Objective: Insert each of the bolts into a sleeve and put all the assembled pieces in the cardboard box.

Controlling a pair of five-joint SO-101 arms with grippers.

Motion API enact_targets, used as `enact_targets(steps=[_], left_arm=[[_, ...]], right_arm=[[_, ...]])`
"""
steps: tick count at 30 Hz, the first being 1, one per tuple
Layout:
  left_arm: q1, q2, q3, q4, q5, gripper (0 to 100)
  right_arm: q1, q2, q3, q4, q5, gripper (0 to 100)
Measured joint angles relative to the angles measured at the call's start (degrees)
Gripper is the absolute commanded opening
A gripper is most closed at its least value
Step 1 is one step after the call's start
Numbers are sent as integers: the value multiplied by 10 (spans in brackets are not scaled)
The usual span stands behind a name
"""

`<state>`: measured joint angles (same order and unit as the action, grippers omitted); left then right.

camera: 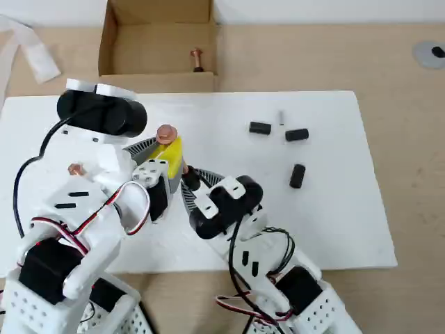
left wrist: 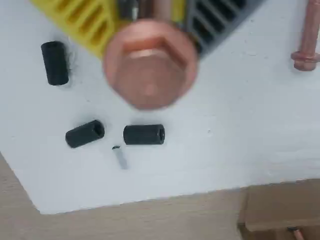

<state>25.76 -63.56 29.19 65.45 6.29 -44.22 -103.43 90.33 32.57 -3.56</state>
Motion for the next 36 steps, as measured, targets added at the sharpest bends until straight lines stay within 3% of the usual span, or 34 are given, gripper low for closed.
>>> enact_targets(steps=[25, 36], left_arm=[[11, 0, 40, -43, -2, 6], [14, 0, 40, 18, -6, 11]], right_arm=[[0, 0, 0, 1, 0, 9], [-2, 0, 0, 1, 0, 9]])
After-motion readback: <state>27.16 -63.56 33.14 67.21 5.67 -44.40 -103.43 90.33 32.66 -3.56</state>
